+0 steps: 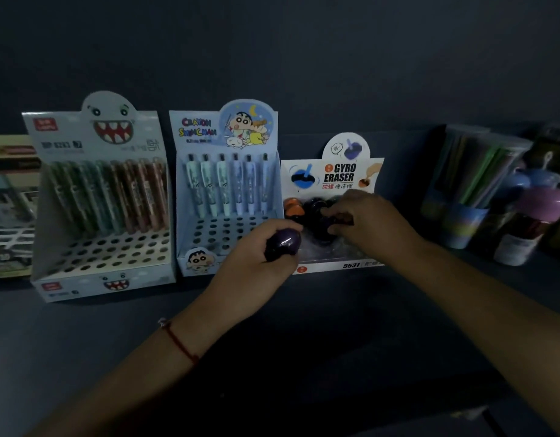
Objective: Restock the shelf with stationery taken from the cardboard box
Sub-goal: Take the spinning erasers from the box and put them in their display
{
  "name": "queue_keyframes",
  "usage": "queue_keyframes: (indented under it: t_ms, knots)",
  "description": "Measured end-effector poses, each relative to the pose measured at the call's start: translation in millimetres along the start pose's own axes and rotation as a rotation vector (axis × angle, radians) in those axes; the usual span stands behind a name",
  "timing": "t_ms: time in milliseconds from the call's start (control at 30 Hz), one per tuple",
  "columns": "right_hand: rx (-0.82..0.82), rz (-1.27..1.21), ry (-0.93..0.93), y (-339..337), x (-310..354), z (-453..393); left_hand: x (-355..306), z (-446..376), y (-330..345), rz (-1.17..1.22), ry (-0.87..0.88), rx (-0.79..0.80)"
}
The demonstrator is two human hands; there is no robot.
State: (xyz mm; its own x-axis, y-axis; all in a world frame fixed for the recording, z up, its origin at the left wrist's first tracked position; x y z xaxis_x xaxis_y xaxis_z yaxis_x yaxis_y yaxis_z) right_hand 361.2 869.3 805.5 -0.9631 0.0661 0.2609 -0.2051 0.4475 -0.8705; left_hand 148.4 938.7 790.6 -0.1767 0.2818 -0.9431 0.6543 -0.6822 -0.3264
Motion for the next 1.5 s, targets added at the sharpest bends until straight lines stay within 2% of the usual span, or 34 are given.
queue_keyframes:
  t_ms: [167,233,333,400,500,633,733,833,933,1033,1133,1300,1400,1500]
  knots:
    - [0.112,0.148,0.004,1,12,14,-5,3,2,0.174,-0.044,0.143]
    - [0.002,0.072,0.044,-3,22,29,-7,5,3,0.225,-0.044,0.182]
    - [-0.233,-0.299,0.135,-10,45,58,-7,8,6,0.263,-0.031,0.233]
    - [-0.255,-0.652,0.239,-10,64,75,-7,11,9,0.245,-0.01,0.256]
    - [-0.249,-0.871,0.314,-1,78,93,-8,16,16,0.207,-0.014,0.28]
    - [-0.349,-1.189,0.458,4,78,107,-10,24,21,0.03,0.045,0.228]
    - [-0.434,-1.201,0.504,6,76,118,-7,27,24,-0.235,0.16,0.156]
    - [-0.572,-1.224,0.52,5,75,124,-1,23,23,-0.395,0.268,0.097]
    - [-0.658,-1.104,0.55,1,67,122,8,18,24,-0.756,0.484,-0.007]
    - [-0.667,-0.837,0.396,-14,52,105,17,20,29,-1.015,0.516,-0.004]
    - [-0.492,-0.51,0.202,-29,38,74,17,22,29,-1.037,0.453,0.055]
    - [-0.156,-0.238,0.144,-18,15,33,17,20,28,-1.0,0.37,0.104]
    - [-0.046,-0.116,0.089,-10,8,25,18,20,28,-0.997,0.352,0.118]
    - [-0.03,-0.075,0.051,-7,8,23,20,20,28,-0.995,0.359,0.118]
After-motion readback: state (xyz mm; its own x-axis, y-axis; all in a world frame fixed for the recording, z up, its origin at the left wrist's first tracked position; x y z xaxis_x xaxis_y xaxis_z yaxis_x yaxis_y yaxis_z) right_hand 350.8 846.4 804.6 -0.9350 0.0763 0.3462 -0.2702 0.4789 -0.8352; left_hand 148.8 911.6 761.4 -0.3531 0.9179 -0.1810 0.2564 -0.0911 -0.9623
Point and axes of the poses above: each hand's wrist, its own z-axis away from the middle knuckle, its own y-axis out of the palm, x = y × z, the point moved 1 cm from there along -z, towards the middle knuckle, and after that the axes turned 8 degrees about -y, right-handed, at the moved point
